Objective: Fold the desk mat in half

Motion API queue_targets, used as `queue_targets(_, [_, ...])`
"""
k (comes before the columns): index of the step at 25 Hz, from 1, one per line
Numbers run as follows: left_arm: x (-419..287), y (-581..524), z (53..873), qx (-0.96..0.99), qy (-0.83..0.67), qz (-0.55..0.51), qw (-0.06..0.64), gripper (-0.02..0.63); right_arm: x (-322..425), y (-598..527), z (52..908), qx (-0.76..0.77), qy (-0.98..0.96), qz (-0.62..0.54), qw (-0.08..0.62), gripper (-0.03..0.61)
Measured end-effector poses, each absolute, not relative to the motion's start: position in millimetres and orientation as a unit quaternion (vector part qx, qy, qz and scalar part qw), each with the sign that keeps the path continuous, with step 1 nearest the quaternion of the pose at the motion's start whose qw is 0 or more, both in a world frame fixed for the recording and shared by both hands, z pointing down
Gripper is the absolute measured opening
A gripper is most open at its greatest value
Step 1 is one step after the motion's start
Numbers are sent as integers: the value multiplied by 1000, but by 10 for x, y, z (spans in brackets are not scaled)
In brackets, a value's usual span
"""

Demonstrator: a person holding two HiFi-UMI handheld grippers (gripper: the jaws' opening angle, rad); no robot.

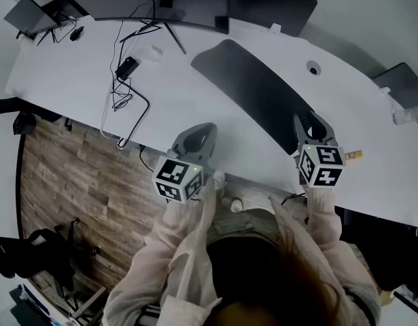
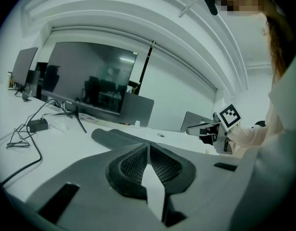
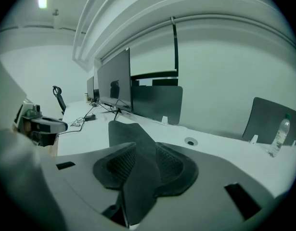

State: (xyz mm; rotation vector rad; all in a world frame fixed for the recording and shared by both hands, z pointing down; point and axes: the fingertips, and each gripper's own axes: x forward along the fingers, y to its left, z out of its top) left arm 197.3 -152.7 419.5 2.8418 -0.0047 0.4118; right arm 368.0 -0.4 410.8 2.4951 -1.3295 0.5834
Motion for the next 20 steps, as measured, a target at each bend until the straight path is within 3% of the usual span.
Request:
queue_targets(9, [1931, -1554, 3779, 987, 0, 109, 117, 41, 3420, -133, 3736, 848, -495, 174, 73, 15])
queue_targets(20, [1896, -1619, 3542, 992, -14, 103, 67, 41, 3155, -244, 3364, 847, -516, 117, 50, 15])
